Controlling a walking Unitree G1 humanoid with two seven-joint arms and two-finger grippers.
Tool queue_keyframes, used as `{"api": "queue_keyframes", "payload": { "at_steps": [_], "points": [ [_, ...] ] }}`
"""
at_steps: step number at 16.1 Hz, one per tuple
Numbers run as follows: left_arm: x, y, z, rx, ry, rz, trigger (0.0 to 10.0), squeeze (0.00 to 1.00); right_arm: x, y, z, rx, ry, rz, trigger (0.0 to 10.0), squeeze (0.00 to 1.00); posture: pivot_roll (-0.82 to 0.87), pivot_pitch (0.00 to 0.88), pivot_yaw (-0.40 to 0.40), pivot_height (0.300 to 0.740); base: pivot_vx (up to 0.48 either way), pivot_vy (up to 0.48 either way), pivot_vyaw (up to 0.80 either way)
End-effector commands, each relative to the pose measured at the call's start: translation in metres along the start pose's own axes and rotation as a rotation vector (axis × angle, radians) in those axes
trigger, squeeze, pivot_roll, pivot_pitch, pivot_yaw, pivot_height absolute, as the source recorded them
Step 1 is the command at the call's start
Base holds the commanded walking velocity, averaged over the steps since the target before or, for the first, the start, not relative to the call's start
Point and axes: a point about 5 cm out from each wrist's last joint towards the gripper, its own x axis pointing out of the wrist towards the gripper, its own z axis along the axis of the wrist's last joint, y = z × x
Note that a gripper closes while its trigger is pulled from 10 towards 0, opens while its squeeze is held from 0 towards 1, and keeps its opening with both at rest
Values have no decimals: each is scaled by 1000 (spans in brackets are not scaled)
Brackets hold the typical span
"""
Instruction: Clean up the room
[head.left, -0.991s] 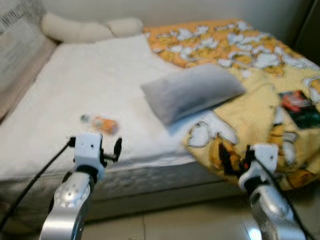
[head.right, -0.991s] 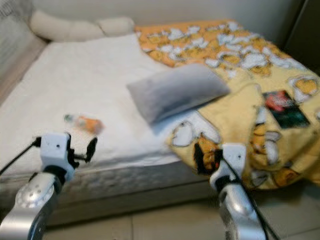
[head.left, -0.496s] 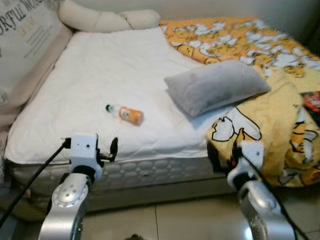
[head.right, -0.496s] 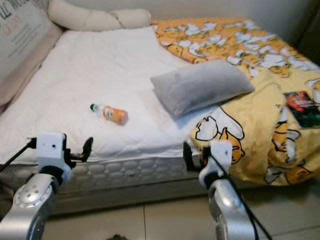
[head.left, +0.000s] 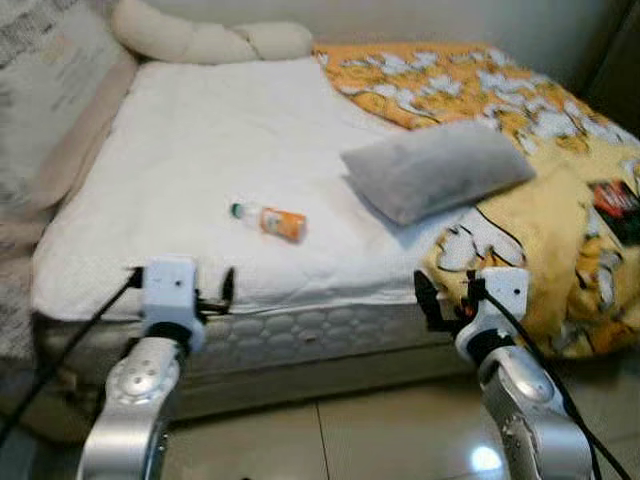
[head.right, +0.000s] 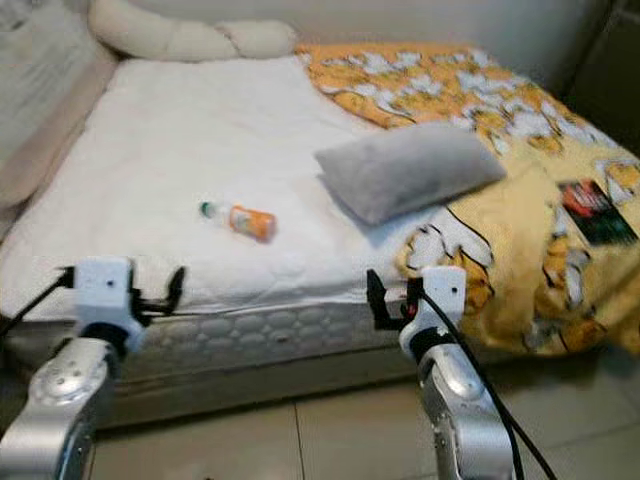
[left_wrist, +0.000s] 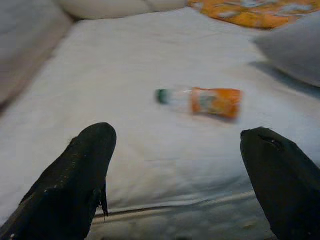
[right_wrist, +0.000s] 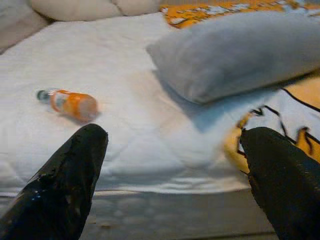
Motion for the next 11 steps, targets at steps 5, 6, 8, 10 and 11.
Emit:
{"api": "queue_keyframes", "payload": {
  "at_steps": [5, 6, 8, 10, 11],
  "points": [
    [8, -5, 6, -8, -28, -21, 10000, 1000, 9, -2, 2, 14, 13, 18, 10000, 0, -41, 0, 0, 740, 97, 0, 0],
    [7, -6, 5, -7, -27, -25, 10000, 1000, 10, -2, 4, 10, 7, 22, 10000, 0, -41, 0, 0, 740, 247, 0, 0],
    [8, -4, 0, -21, -15, -13, 10000, 1000, 16, -10, 12, -46, -4, -18, 10000, 0, -54, 0, 3, 740, 264, 0, 0],
    [9, -4, 2, -21, -21, -11, 10000, 1000, 17, -13, 14, -98, -5, -25, 10000, 0, -40, 0, -9, 740, 300, 0, 0],
    [10, -2, 3, -29, -26, -9, 10000, 1000, 17, -13, 12, -107, 9, -32, 10000, 0, -51, 0, -11, 740, 322, 0, 0]
  ]
}}
